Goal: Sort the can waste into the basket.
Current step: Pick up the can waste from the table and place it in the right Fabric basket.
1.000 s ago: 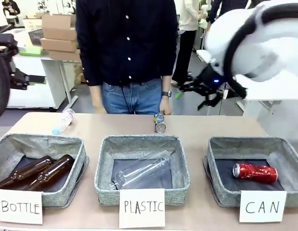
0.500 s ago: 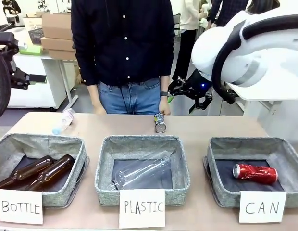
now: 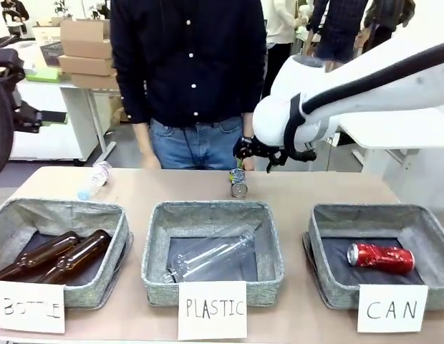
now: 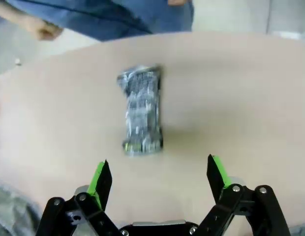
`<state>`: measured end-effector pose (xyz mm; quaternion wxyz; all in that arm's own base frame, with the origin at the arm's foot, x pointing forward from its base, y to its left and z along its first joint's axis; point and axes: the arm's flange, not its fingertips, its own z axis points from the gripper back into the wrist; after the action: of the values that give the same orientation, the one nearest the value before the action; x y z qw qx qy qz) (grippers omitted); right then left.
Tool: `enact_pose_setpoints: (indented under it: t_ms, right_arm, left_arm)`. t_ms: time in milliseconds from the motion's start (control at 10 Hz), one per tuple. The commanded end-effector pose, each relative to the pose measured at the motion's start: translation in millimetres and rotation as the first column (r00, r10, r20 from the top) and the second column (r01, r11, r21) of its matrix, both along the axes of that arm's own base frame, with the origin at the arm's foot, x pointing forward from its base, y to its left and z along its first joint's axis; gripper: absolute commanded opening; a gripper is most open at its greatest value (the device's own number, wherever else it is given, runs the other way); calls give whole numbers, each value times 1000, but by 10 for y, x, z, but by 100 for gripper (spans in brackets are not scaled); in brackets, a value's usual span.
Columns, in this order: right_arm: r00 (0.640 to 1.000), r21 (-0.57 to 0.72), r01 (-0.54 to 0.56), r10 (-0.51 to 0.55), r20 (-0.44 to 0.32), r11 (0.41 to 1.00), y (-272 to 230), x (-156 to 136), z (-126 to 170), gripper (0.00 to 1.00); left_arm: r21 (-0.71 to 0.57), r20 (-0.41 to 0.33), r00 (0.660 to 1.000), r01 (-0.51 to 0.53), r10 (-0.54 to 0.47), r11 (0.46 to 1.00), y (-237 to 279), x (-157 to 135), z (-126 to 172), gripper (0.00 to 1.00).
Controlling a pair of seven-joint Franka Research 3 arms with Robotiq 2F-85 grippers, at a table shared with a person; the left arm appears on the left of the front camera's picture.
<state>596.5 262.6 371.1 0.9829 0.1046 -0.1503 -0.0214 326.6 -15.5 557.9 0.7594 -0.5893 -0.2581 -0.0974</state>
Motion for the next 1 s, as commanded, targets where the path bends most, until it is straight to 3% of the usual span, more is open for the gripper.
enact_pose_setpoints:
  t_ms: [0, 400, 800, 900]
  right_arm:
    - [1000, -74, -1, 0, -5, 997, 443, 356, -90, 100]
    - [999, -150, 7, -15, -52, 989, 620, 457, -575, 100]
    - [998, -160, 4, -15, -65, 987, 641, 399, -654, 100]
    - [997, -162, 4, -16, -73, 987, 641, 391, -658, 40]
  left_arm:
    - [-14, 16, 1000, 6, -6, 1000, 5, 6, 21, 100]
    - [-14, 16, 1000, 6, -6, 1000, 5, 6, 21, 100]
    - [-14, 16, 1000, 6, -6, 1000, 5, 6, 21, 100]
    - [-14, 16, 1000, 6, -6, 1000, 5, 6, 21, 100]
